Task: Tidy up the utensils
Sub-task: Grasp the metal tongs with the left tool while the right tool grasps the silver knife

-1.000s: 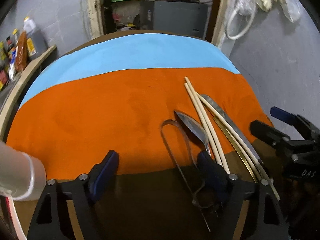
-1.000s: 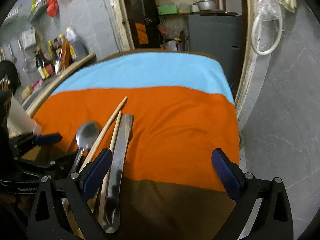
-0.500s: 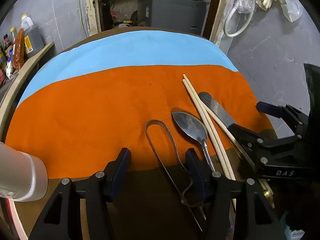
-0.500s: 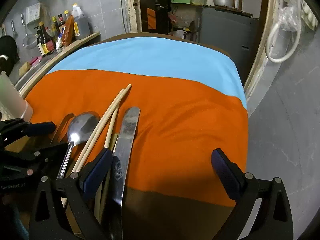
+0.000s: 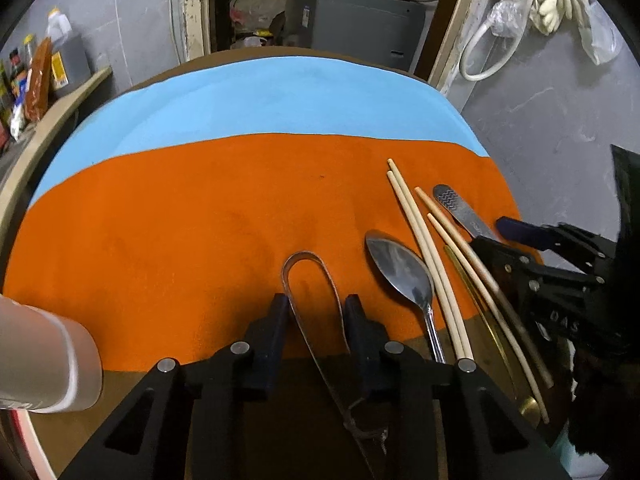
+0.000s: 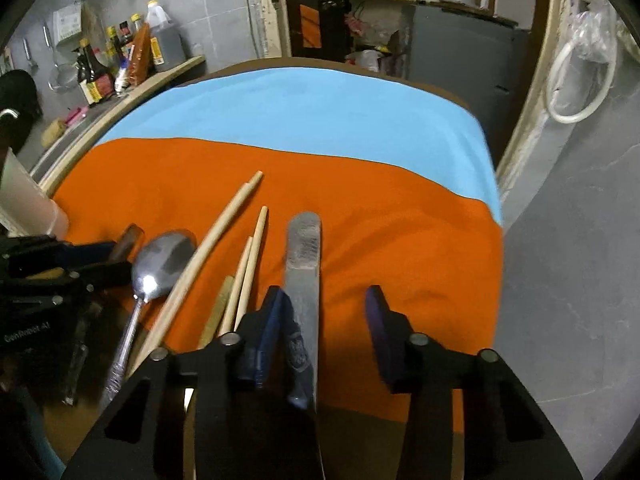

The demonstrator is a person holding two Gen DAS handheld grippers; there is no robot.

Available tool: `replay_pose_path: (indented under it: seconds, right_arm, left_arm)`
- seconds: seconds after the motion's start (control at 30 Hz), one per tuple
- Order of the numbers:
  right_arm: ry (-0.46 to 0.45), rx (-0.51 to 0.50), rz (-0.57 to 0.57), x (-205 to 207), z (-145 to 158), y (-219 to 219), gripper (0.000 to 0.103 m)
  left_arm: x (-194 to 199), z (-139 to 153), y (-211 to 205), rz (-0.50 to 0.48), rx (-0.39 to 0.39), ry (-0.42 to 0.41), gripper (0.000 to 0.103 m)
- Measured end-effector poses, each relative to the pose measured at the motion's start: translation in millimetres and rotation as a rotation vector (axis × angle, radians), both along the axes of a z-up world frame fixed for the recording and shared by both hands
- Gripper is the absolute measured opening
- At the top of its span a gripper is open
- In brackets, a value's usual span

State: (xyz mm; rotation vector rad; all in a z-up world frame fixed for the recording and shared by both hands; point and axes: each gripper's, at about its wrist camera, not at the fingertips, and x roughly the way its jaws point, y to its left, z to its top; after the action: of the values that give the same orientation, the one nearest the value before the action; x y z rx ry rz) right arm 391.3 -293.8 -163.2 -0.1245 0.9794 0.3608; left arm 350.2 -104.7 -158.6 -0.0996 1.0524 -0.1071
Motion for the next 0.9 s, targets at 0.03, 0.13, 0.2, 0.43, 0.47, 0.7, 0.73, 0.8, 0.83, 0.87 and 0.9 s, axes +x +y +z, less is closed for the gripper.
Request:
replay_pose_path:
  seconds: [0.03,0.13,0.2,0.43,0.47,0.7,0.73,0.8,0.83,0.87,0.9]
  right_arm:
    - [0.005,0.008,0.015,4,0,1,0.035]
    - [0.029,0.048,0.049,16,1,4,0.027]
    - [0.042,0.063,0.067,23,-2,8,0.027]
    - [0.140,0.053,0.097,34,-5,21,0.027]
    - [0.151,0.049,0.102,32,-5,22,0.027]
    - [0.189,-0.028,0.109,28,-7,36,0.023]
    - [0.190,-0.055,0.114,28,-7,41,0.023]
    - [0.190,-0.087,0.113,29,-7,44,0.016]
    - [0.190,-0.093,0.104,29,-6,45,0.016]
    - [0.191,-0.089,0.096,28,-5,45,0.016]
    - [0.188,-0.082,0.085,28,-4,43,0.016]
  left_arm:
    - [2,-1,1,-0.004,-0.012,0.005,0.028]
    - [7,-2,3,-0.015,-0.028,0.015,0.028]
    - [10,-2,0,-0.030,-0.012,0.017,0.029]
    - [20,-1,-4,-0.023,0.002,0.034,0.029]
    - [20,0,-3,-0.021,0.003,0.038,0.029]
    - [15,3,8,0.024,-0.056,0.040,0.025]
    - [13,3,9,0.028,-0.061,0.038,0.024]
    - [7,5,10,0.033,-0.059,0.028,0.024]
    - [4,7,10,0.033,-0.057,0.021,0.023]
    - [2,8,10,0.033,-0.057,0.013,0.023]
    - [-3,13,11,0.034,-0.058,-0.006,0.023]
